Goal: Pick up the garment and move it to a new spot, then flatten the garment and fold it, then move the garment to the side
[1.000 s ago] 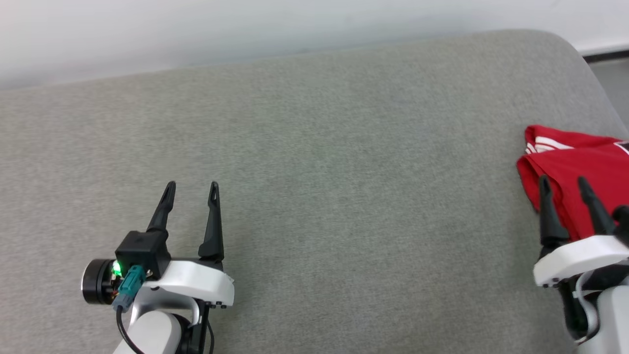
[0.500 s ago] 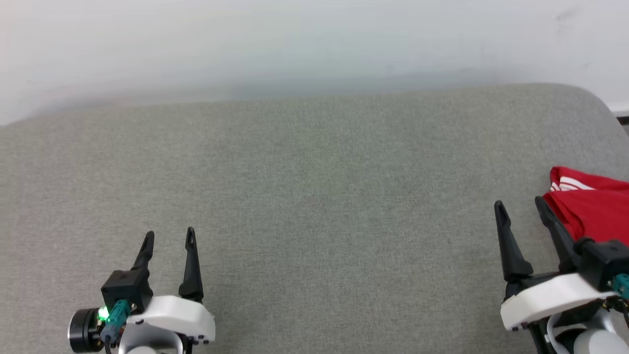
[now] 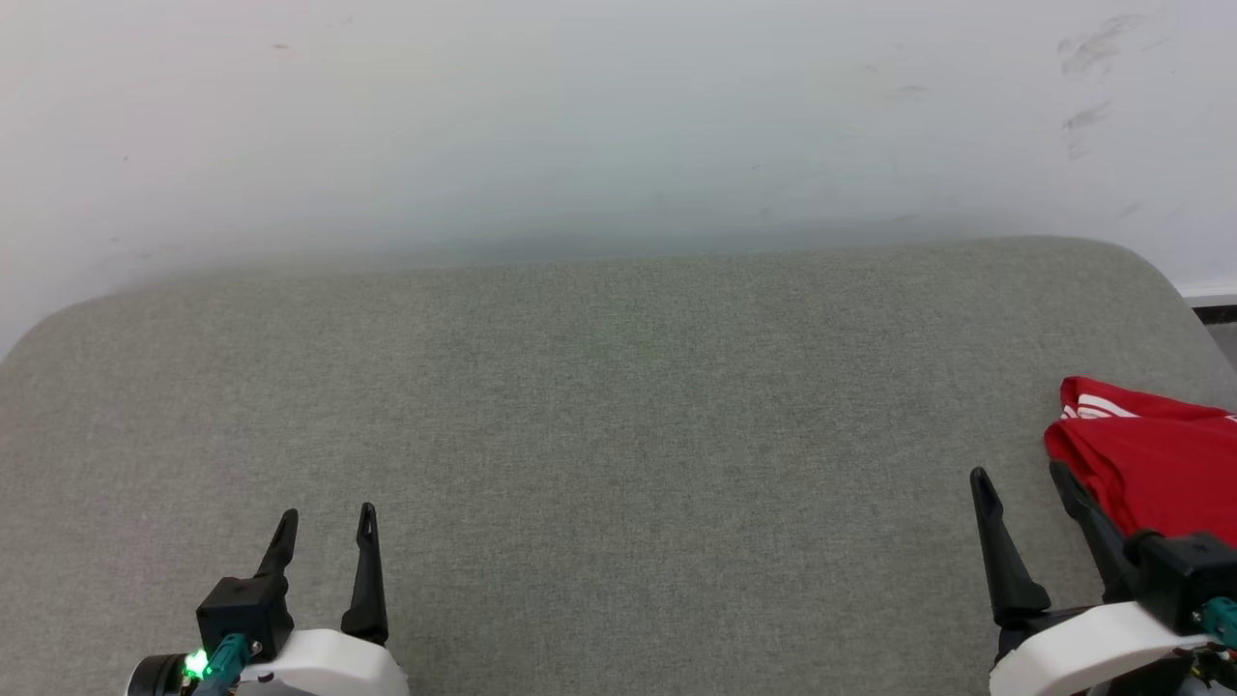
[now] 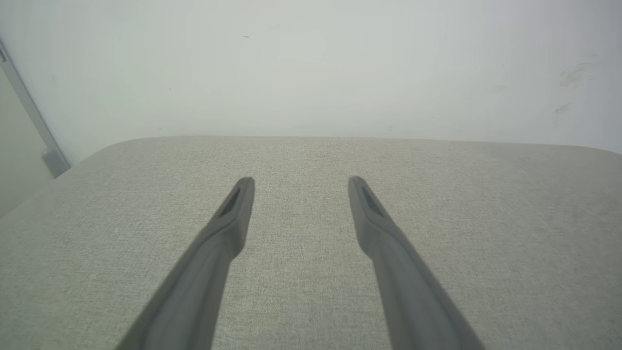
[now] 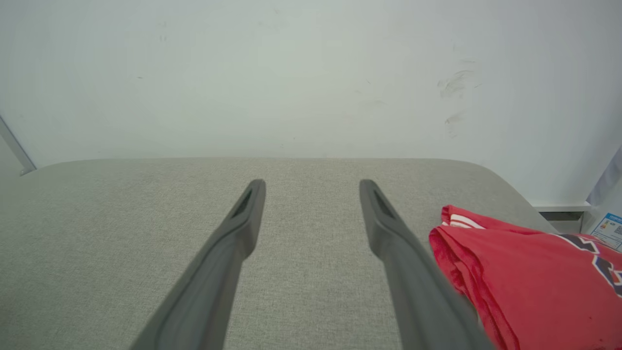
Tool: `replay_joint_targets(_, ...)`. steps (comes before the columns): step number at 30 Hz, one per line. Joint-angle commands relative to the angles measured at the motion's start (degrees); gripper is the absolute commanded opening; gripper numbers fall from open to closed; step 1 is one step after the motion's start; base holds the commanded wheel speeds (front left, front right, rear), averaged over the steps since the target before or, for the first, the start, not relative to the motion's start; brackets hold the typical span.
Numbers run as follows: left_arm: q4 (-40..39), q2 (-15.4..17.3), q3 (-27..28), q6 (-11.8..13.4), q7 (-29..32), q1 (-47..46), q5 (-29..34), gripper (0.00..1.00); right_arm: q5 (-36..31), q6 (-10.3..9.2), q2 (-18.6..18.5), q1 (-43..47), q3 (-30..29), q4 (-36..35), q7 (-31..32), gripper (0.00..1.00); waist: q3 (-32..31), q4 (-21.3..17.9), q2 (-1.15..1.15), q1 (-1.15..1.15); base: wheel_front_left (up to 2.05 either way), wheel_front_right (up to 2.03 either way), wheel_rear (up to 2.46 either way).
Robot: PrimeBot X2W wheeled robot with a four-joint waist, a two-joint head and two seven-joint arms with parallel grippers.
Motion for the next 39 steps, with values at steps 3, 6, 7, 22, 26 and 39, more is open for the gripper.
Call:
replay_joint_targets(3, 0.4, 0.1, 0.4, -0.5, -0.4, 0.9, 0.6, 1.0, -0.1, -0.05, 0.3, 0.9, 0.0, -0.2, 0.1, 1.0, -0.4, 0.0, 0.0, 0.01, 0.0, 0.0, 0.0)
replay_joint_targets(6, 0.6, -0.2, 0.6, -0.9, -0.3, 0.7, 0.9, 1.0, 0.0, -0.05, 0.4, 0.7, 0.1, -0.1, 0.1, 1.0, -0.4, 0.1, 0.0, 0.01, 0.0, 0.0, 0.0)
replay_joint_targets(7, 0.7, -0.3, 0.6, -1.1, -0.3, 0.6, 0.9, 1.0, 0.1, -0.05, 0.4, 0.6, 0.1, 0.0, 0.0, 1.0, -0.4, 0.1, 0.0, 0.01, 0.0, 0.0, 0.0)
replay_joint_targets(22, 1.2, -1.4, 1.7, -1.9, -0.3, 0.2, 2.0, 1.0, 0.8, -0.05, 0.4, -0.6, 0.7, 1.1, -0.8, 1.0, 0.0, -0.2, 0.0, 0.01, 0.0, 0.0, 0.0)
replay_joint_targets(26, 1.4, -1.3, 1.8, -2.4, -0.1, 0.1, 1.8, 0.0, 0.8, 0.0, 0.1, 0.0, 0.7, 1.2, -0.7, 0.0, 0.0, -0.1, 0.0, 0.01, 0.0, 0.0, 0.0)
replay_joint_targets(39, 3.0, -3.6, 4.4, -5.3, 3.1, -0.4, -8.4, 0.0, 13.5, 0.01, -0.4, -1.1, 0.8, 5.4, -0.5, 0.0, 0.1, 0.2, 0.0, 0.01, 0.0, 0.0, 0.0)
